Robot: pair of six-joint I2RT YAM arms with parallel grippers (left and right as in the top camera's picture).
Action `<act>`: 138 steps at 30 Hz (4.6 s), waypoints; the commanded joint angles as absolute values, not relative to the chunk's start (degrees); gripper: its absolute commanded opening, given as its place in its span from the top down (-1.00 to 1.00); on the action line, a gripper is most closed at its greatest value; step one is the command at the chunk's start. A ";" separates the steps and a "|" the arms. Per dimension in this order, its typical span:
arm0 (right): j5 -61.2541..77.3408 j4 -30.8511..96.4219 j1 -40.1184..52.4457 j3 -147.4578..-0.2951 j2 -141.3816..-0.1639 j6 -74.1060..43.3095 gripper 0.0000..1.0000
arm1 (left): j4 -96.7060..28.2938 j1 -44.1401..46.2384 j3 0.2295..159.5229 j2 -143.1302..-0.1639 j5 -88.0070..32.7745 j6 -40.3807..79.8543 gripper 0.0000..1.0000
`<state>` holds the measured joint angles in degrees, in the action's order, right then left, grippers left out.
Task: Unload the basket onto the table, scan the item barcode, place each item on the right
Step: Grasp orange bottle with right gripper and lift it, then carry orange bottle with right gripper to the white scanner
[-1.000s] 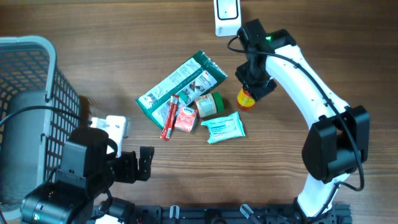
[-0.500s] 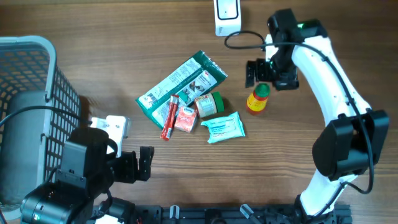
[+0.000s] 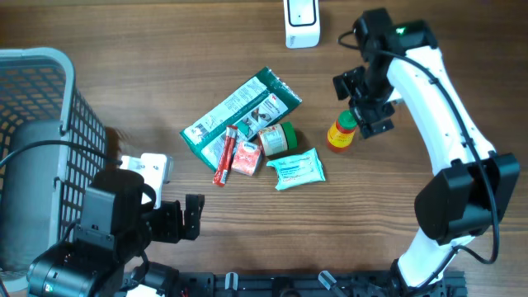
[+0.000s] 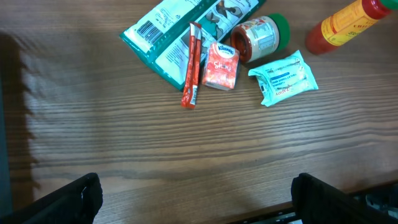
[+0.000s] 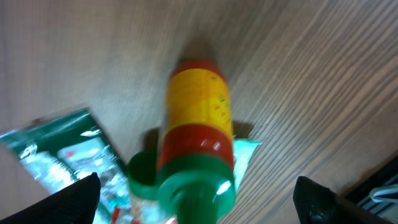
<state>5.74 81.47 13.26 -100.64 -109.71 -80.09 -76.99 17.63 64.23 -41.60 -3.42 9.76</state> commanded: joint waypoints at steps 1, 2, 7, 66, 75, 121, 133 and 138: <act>7.11 77.52 13.52 -95.26 -110.32 -82.87 -0.93 | -76.88 17.80 64.62 -41.30 -3.11 9.50 -1.00; 7.29 76.23 13.72 -93.91 -110.32 -82.85 -0.80 | -76.88 17.80 64.62 -41.30 -3.11 9.47 -1.00; 7.14 75.07 14.22 -93.12 -110.32 -82.41 -0.23 | -76.88 17.80 64.62 -41.30 -3.11 9.50 -1.00; 35.70 69.12 -4.84 -92.84 -119.81 -54.87 -0.99 | -76.88 17.80 64.62 -41.30 -3.11 9.47 -1.00; 38.96 66.67 -2.37 -92.27 -127.15 -47.64 -1.00 | -76.88 17.80 64.62 -41.30 -3.14 9.50 -1.00; 76.27 92.38 23.24 -91.37 -122.78 28.56 0.71 | -76.88 17.80 64.62 -41.30 -3.11 9.50 -1.00; 31.40 74.24 2.48 -91.48 -110.13 -10.26 0.84 | -76.88 17.80 64.62 -41.30 -3.11 9.47 -1.00; 7.18 63.77 1.26 -91.48 -98.85 -29.19 0.65 | -76.88 17.80 64.62 -41.30 -3.14 9.50 -1.00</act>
<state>17.76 66.72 -0.38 -91.00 -102.96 -19.57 -76.97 17.63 64.23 -41.60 -3.25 9.76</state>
